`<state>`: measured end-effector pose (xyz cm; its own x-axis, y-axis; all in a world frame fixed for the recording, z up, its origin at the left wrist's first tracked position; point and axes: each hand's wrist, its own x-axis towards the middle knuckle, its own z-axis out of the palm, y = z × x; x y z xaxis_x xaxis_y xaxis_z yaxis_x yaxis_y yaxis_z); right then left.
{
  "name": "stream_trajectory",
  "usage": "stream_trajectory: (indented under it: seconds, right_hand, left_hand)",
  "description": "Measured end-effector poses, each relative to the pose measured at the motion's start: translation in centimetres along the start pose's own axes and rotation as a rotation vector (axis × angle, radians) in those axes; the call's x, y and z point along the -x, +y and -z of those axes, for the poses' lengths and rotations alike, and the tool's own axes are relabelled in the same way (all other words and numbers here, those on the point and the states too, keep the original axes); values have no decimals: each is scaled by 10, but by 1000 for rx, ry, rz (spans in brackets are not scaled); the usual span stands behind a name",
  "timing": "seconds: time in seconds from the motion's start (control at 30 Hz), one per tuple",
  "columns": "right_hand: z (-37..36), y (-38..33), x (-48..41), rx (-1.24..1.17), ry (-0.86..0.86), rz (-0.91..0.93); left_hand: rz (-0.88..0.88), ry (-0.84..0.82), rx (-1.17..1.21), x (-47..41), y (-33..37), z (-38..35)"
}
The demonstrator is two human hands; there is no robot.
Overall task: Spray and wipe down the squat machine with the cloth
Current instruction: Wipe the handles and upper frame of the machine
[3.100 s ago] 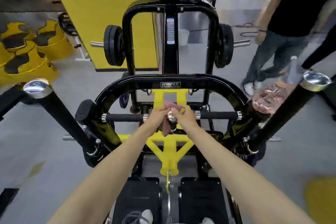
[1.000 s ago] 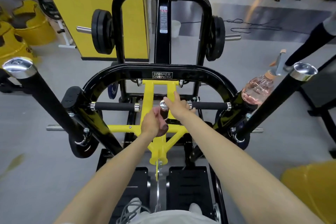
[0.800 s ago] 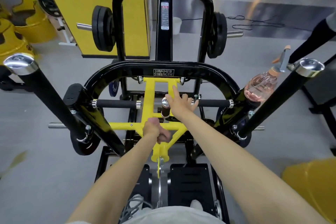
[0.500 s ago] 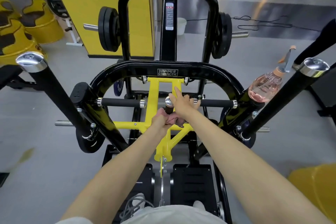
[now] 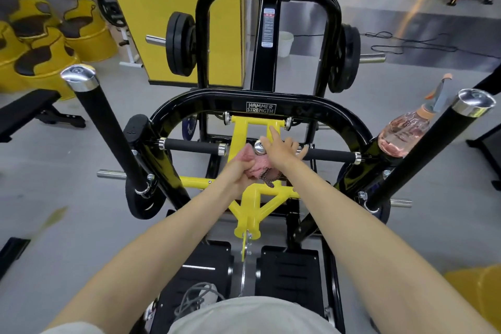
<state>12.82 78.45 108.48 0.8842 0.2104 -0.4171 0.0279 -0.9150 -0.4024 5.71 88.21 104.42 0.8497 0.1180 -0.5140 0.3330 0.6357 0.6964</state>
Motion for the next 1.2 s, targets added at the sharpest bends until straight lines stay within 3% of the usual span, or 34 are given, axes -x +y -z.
stream_trajectory:
  seconds: [0.23,0.43,0.5,0.57,0.7,0.77,0.9,1.07,1.2]
  right_hand:
    - [7,0,-2,-14,-33,-10]
    - [4,0,-2,-40,13,-16]
    - [2,0,-3,-48,40,-30]
    - [-4,3,-2,-90,139,-17]
    - [-33,25,21,-446,503,28]
    - [-56,40,33,-589,415,21]
    - [-79,43,51,-630,76,88]
    - [-81,48,37,-967,-22,-129]
    - [-73,57,27,-1078,40,-241]
  left_hand:
    - [-22,-47,100,10,5,7]
    - [44,235,-85,-16,-16,-2]
    - [94,346,-255,-18,-21,-6]
    - [156,370,-485,-18,-26,-4]
    - [233,338,-346,-9,-33,12]
    - [241,302,-359,-4,-33,15]
    - [221,94,-386,5,-32,8]
    - [262,-82,-335,18,-21,5]
    - [227,-67,-396,20,-6,-1]
